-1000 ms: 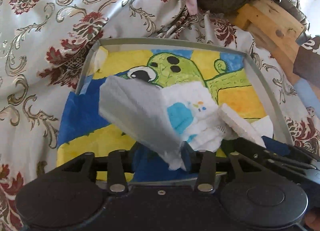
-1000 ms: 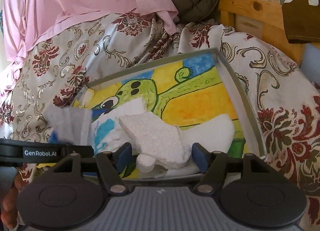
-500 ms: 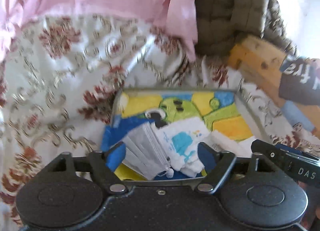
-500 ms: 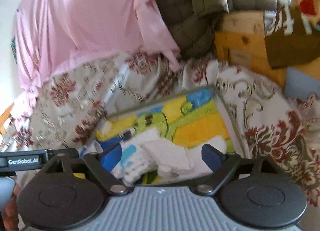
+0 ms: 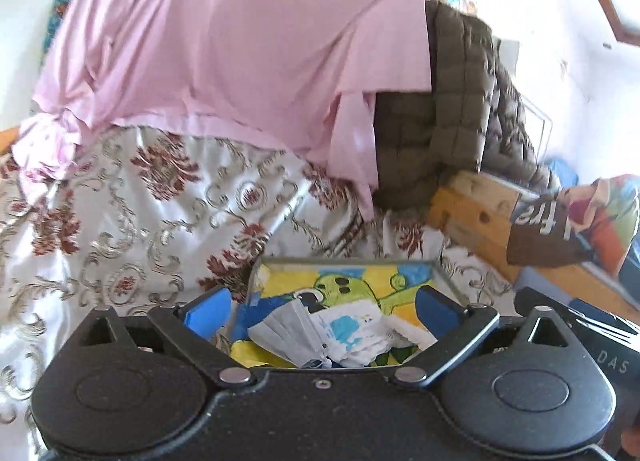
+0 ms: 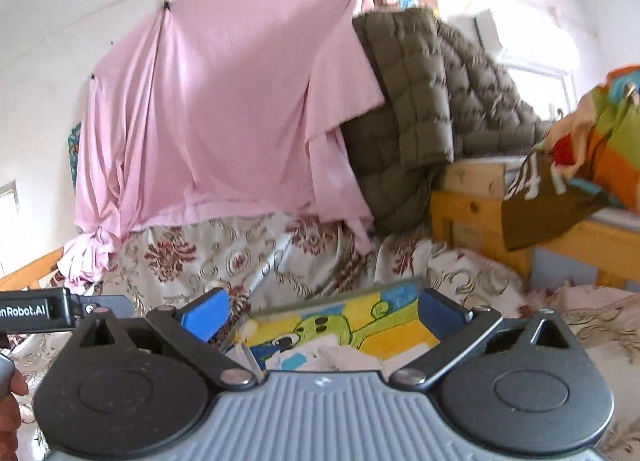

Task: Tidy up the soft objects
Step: 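Open both tools to drop the mask and foam into the tray, then move both open tools back toward the remaining clutter beside the tray, then grasp the orange silicone cup with the left tool while the right tool grasps the striped cloth, then lift the orange cup and striped cloth and carry them toward the tray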

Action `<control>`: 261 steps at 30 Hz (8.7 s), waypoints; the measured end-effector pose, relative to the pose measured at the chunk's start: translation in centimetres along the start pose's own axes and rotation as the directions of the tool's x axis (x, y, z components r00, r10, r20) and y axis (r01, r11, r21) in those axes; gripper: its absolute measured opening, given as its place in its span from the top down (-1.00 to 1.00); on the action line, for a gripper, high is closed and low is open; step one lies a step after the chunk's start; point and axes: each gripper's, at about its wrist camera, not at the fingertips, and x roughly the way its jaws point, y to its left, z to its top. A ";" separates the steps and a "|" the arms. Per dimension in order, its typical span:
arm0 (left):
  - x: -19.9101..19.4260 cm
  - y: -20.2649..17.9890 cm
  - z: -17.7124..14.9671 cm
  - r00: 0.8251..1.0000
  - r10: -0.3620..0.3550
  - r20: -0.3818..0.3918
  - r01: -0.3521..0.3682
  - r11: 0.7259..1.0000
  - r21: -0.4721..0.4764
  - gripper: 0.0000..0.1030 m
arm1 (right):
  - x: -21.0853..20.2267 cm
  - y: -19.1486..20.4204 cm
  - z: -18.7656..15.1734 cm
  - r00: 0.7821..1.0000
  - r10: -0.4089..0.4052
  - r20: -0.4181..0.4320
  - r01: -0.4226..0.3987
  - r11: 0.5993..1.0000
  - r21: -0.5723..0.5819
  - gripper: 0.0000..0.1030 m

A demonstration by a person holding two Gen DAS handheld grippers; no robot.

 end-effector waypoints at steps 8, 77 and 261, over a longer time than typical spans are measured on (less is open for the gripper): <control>-6.7 0.4 -2.1 0.998 0.033 0.061 -0.034 0.999 0.019 -0.98 | -5.3 1.2 -1.6 0.999 -0.019 0.037 0.019 1.000 0.008 -0.99; -9.6 0.2 -14.1 0.943 0.012 -0.334 0.054 0.981 0.186 -0.98 | -10.4 2.5 -11.4 0.866 -0.257 -0.429 0.238 0.966 -0.098 -0.99; 4.1 -12.1 -18.6 0.929 -0.154 -0.337 0.319 0.794 0.517 0.45 | 0.3 -5.8 -12.5 0.871 0.086 -0.483 -0.091 0.996 0.014 0.71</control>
